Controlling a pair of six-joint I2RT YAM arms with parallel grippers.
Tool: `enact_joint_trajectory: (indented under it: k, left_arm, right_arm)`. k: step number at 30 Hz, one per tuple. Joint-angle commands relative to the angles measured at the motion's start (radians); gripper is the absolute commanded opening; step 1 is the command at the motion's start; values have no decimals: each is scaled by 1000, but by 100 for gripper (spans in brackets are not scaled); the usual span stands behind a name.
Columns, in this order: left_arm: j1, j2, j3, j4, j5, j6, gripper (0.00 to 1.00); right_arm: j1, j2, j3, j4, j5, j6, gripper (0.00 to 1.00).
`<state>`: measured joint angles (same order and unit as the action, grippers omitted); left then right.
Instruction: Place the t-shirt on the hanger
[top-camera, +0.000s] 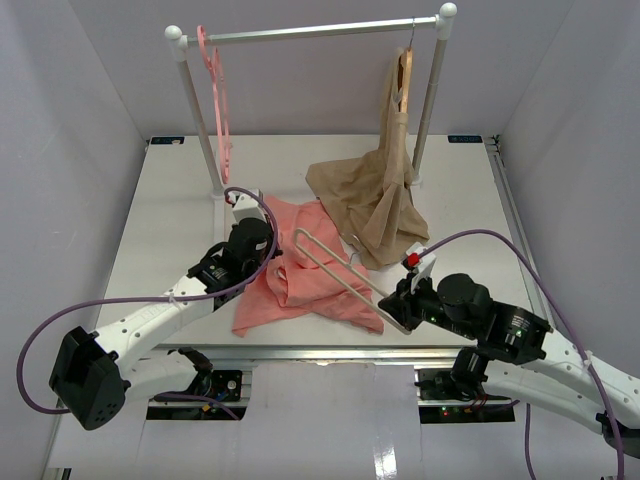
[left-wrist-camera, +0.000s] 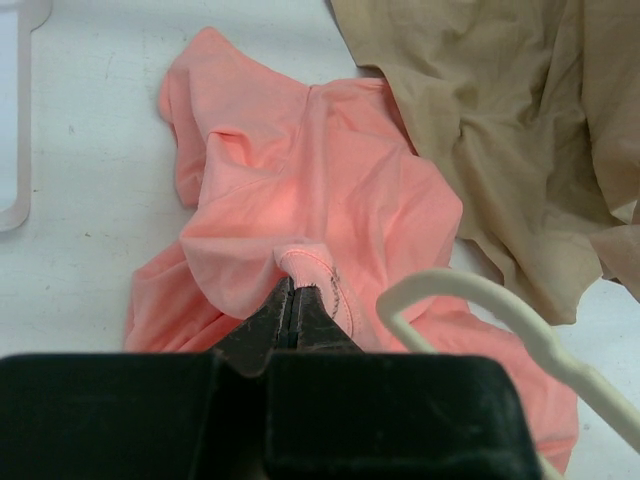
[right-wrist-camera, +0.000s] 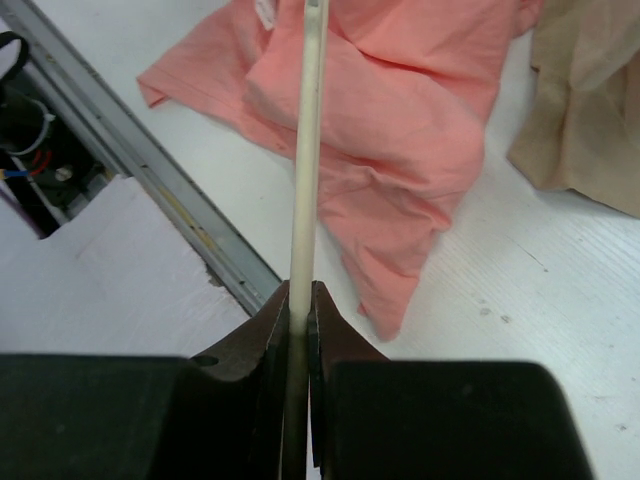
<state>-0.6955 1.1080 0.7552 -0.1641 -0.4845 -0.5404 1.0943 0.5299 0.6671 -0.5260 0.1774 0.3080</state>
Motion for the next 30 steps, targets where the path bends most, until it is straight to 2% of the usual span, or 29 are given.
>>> enact_joint_trajectory:
  k: [1,3,11,21,30]
  left_arm:
    - [8,-3,48,-21,-33,-18,0]
    - [10,2,57,-29,-44,-25,0]
    - [17,9,90,-55,-58,-30,0]
    - [17,0,84,-64,-58,-29,0]
    - [17,-5,76,-68,-80,-23,0]
  right_arm:
    - [6,6,30,72,-151,-2,8]
    - [6,19,21,86,-205,-14,8]
    - [6,73,-15,142,-254,-28,8]
    - [4,103,-13,52,14,-23,8]
    - [7,82,3,3,67,-10,8]
